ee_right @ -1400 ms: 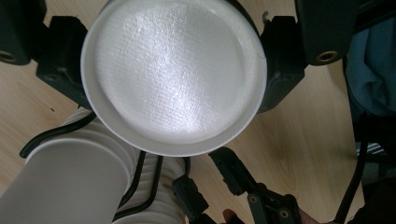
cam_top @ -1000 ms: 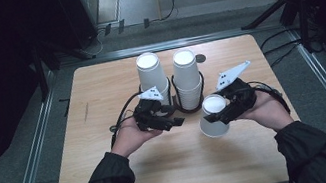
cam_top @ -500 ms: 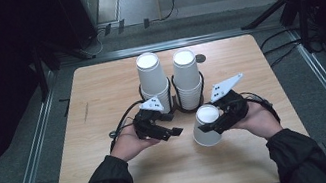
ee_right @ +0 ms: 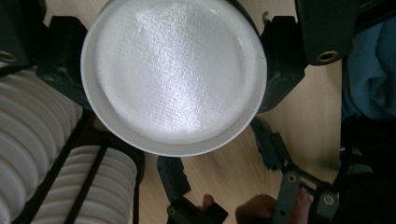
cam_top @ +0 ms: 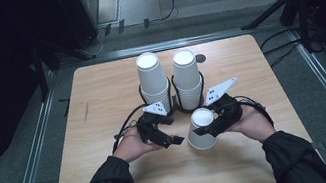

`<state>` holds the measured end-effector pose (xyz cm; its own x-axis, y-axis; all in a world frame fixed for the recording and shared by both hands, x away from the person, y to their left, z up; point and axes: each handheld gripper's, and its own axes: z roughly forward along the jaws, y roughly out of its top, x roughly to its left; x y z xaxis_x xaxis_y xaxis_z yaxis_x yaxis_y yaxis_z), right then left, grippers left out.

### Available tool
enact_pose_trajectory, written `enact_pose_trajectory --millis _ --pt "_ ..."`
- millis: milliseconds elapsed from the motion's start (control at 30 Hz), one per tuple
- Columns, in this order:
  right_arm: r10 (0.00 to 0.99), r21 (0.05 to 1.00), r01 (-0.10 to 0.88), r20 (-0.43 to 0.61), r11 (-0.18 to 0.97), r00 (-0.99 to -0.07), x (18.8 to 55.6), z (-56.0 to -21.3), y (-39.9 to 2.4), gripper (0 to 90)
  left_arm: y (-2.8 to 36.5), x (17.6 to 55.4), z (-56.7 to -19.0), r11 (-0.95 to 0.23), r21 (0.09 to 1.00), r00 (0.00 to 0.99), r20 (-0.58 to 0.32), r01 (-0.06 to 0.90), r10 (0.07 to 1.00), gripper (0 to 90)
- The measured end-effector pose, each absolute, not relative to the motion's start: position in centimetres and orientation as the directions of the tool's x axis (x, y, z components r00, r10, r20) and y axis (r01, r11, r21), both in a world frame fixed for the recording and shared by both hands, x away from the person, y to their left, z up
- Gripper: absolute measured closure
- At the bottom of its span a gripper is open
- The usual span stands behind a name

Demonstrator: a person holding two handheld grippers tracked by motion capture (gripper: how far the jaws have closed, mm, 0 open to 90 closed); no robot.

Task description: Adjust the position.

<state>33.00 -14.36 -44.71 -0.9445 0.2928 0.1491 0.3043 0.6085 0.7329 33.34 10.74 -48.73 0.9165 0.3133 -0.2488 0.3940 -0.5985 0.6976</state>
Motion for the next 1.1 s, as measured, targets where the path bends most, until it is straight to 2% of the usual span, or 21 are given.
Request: enact_pose_trajectory --millis 133,667,900,967,1100 --pt "0.289 0.736 0.301 0.149 0.606 -0.946 32.8 -44.4 -13.9 25.0 10.1 33.4 -49.0 -0.602 0.704 0.927 -0.275 0.376 0.256 10.7" --pt "0.275 0.786 0.270 0.133 0.556 -0.952 32.3 -42.1 -12.6 25.1 8.0 32.4 -49.3 -0.618 0.717 0.947 -0.229 0.321 0.226 9.2" --pt "0.266 0.796 0.259 0.127 0.548 -0.955 32.1 -41.8 -12.1 25.2 7.8 32.4 -49.2 -0.590 0.735 0.942 -0.245 0.336 0.231 6.4" --pt "0.264 0.800 0.262 0.134 0.540 -0.955 32.0 -41.8 -12.1 25.2 7.8 32.3 -49.1 -0.577 0.744 0.941 -0.244 0.337 0.234 2.6" --pt "0.249 0.816 0.259 0.146 0.517 -0.957 31.9 -41.5 -12.0 25.2 7.8 32.2 -48.8 -0.555 0.765 0.945 -0.237 0.325 0.227 2.6"
